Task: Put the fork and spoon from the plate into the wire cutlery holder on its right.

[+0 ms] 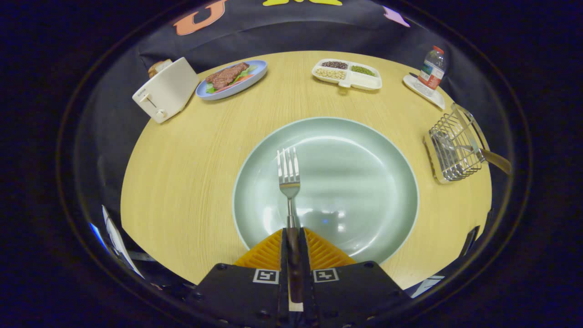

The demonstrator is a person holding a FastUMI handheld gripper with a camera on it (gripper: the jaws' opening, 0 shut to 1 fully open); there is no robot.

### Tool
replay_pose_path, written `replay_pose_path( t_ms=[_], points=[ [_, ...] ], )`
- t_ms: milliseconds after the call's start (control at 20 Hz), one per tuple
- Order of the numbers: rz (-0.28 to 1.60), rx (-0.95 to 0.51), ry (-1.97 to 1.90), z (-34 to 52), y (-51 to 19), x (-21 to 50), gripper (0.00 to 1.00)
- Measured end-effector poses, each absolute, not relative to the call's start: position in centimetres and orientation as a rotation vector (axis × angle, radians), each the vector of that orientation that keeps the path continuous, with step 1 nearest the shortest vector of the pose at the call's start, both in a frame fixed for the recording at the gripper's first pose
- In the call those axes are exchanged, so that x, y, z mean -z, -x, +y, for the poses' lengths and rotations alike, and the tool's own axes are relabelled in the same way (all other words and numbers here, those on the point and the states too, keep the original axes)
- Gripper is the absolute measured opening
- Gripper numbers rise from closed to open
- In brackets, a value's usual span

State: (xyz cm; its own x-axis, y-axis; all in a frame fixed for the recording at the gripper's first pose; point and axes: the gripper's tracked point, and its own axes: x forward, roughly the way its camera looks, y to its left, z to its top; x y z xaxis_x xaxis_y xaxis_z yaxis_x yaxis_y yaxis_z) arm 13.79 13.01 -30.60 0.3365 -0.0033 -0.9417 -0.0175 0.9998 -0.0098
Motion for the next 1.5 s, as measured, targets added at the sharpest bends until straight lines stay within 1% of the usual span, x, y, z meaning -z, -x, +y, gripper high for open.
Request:
replay_pose_path(
  t_ms=[100,150,200,250,650,900,1150,1500],
  points=[
    [1.219,-0.024,0.021,13.3,-13.8,30.1,0.12],
    [1.216,-0.038,0.018,13.2,-14.1,30.1,0.06],
    [1.218,-0.047,0.015,13.3,-14.2,31.0,0.05],
    [1.214,-0.057,0.013,13.2,-14.1,30.8,0.02],
    [1.132,-0.088,0.014,11.6,-13.7,27.7,0.02],
    [1.062,-0.103,-0.006,9.2,-13.7,23.6,0.02],
    [0.988,-0.096,-0.028,4.6,-13.6,18.6,0.02],
    [0.864,-0.043,-0.058,-3.6,-13.7,12.4,0.02]
  ],
)
